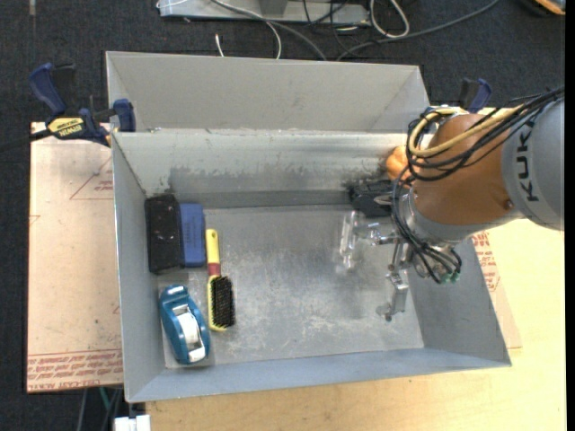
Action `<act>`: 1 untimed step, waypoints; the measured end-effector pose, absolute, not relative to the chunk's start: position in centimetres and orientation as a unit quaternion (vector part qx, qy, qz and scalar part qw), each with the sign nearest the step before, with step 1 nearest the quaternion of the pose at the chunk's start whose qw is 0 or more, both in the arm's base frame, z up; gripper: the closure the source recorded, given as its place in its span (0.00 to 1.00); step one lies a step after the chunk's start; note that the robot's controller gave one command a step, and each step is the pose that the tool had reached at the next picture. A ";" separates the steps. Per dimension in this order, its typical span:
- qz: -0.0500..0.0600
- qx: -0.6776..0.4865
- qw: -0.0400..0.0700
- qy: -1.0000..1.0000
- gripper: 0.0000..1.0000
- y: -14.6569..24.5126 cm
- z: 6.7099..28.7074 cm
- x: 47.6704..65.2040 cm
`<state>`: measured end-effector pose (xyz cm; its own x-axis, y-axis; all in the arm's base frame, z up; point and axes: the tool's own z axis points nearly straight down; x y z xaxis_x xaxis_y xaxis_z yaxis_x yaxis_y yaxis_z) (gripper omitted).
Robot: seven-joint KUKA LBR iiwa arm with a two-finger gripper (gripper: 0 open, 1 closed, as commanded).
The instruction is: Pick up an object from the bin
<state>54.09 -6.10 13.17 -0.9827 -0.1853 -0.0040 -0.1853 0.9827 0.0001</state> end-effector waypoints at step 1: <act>0.001 -0.175 0.003 0.984 0.00 -2.6 11.5 59.6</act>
Offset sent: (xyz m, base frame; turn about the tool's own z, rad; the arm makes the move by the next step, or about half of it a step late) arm 0.0774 0.0251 -0.0038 -0.4061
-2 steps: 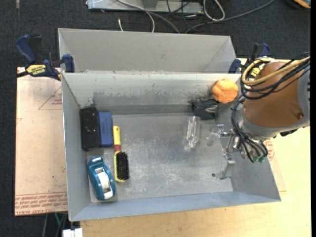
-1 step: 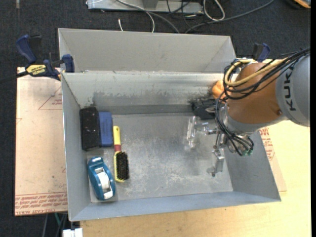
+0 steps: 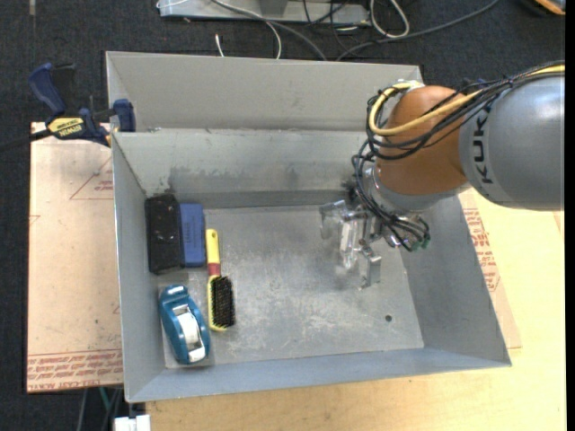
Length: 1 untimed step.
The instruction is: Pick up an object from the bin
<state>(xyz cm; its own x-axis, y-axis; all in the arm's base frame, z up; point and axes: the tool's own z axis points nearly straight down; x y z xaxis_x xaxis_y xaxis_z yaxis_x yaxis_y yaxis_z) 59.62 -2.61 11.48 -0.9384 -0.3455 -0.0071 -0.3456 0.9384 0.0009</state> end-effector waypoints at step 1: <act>0.001 -0.244 0.000 0.970 0.00 -3.2 12.3 60.9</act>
Offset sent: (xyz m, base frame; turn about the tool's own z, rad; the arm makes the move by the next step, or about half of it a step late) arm 0.0360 -0.0266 -0.0448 -0.4925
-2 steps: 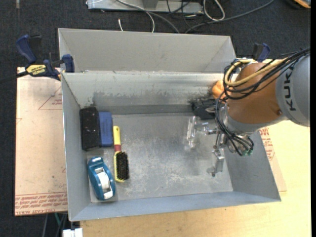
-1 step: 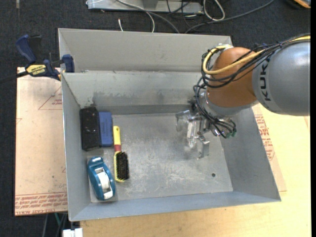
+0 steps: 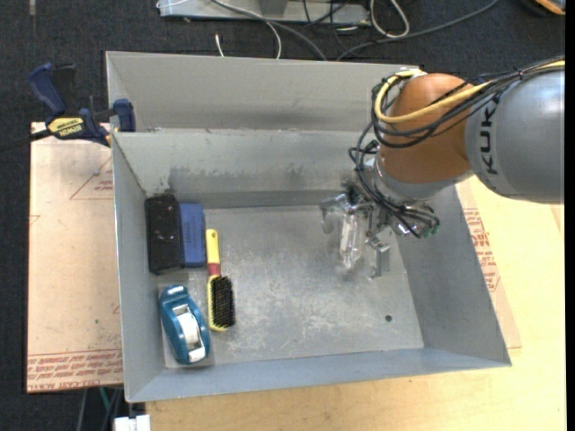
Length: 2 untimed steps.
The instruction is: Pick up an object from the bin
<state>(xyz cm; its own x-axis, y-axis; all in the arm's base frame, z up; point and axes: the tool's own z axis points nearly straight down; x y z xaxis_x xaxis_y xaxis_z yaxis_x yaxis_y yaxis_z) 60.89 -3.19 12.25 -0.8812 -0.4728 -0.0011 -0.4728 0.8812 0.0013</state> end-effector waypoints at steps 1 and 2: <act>0.000 -0.405 0.005 0.914 0.00 -4.9 7.9 63.0; -0.003 -0.615 0.006 0.788 1.00 -4.2 7.0 65.5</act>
Offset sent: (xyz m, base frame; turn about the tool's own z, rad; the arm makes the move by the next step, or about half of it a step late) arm 0.0457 -0.0111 -0.0525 -0.8392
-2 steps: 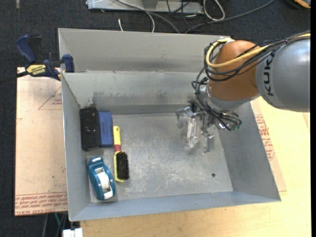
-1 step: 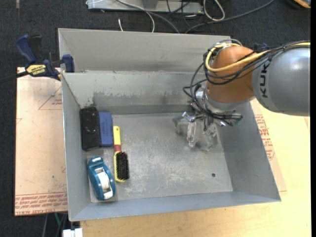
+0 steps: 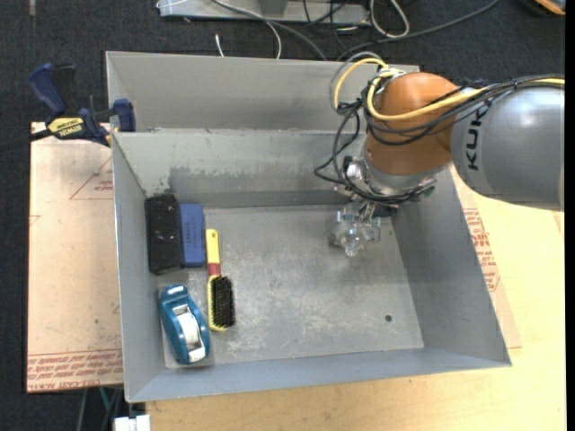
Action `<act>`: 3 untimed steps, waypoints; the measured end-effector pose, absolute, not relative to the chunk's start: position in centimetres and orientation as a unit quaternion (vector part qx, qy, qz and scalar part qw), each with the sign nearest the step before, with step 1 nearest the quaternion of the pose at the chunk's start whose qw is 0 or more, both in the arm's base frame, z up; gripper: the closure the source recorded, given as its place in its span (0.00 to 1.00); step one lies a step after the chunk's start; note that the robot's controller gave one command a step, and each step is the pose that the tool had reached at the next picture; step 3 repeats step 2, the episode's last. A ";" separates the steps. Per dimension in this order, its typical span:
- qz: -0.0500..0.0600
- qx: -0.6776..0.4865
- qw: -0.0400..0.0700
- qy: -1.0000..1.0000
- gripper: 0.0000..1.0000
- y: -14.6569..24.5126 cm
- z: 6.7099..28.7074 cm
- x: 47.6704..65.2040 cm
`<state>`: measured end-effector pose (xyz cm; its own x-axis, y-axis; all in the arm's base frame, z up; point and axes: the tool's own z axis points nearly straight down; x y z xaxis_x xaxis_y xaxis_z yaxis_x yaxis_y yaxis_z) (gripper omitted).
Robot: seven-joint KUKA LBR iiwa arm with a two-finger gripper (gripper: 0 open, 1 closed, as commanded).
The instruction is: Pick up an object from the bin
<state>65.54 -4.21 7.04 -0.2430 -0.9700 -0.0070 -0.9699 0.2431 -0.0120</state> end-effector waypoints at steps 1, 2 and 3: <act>-0.002 -0.615 0.007 0.789 1.00 -4.2 7.1 65.5; -0.001 -0.614 0.007 0.789 1.00 -4.1 9.2 65.4; -0.001 -0.614 0.007 0.789 1.00 -4.1 9.2 65.4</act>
Offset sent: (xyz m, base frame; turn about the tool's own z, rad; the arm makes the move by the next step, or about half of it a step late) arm -0.0001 -0.0002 0.0347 0.0009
